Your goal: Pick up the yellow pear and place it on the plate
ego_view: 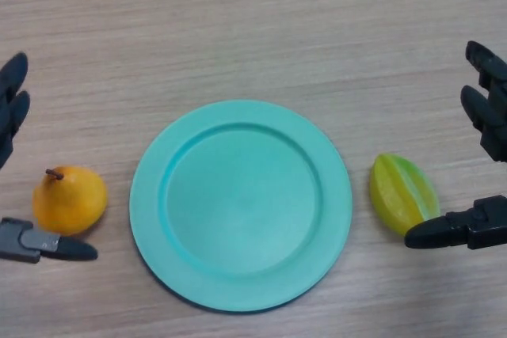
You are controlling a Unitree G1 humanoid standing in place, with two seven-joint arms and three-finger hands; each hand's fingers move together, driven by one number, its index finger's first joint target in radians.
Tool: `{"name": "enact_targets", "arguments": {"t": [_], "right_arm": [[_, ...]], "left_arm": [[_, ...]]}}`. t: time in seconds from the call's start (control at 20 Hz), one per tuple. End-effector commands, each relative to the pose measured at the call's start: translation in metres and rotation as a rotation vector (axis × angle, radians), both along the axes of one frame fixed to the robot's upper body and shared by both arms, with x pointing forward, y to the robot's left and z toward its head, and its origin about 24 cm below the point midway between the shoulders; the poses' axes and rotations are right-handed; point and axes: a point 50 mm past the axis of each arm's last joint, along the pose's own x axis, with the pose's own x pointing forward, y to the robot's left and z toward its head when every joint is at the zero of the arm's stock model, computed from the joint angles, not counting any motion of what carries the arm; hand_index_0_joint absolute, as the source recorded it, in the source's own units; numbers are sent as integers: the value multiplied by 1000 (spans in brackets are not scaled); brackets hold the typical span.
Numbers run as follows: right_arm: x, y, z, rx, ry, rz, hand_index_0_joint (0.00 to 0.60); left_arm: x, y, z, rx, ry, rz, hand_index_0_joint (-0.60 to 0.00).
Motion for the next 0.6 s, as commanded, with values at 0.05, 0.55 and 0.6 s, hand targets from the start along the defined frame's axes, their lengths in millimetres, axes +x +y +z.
{"name": "enact_targets", "arguments": {"t": [0.05,0.55,0.6], "right_arm": [[-5,-3,30,-38,-198,3,0],[-11,-2,28,-40,-178,17,0],[-12,-2,28,-42,-181,15,0]], "left_arm": [[-5,17,37,141,-216,27,0],[17,19,-1,85,-139,98,0],[20,17,-5,66,-124,96,0]]}}
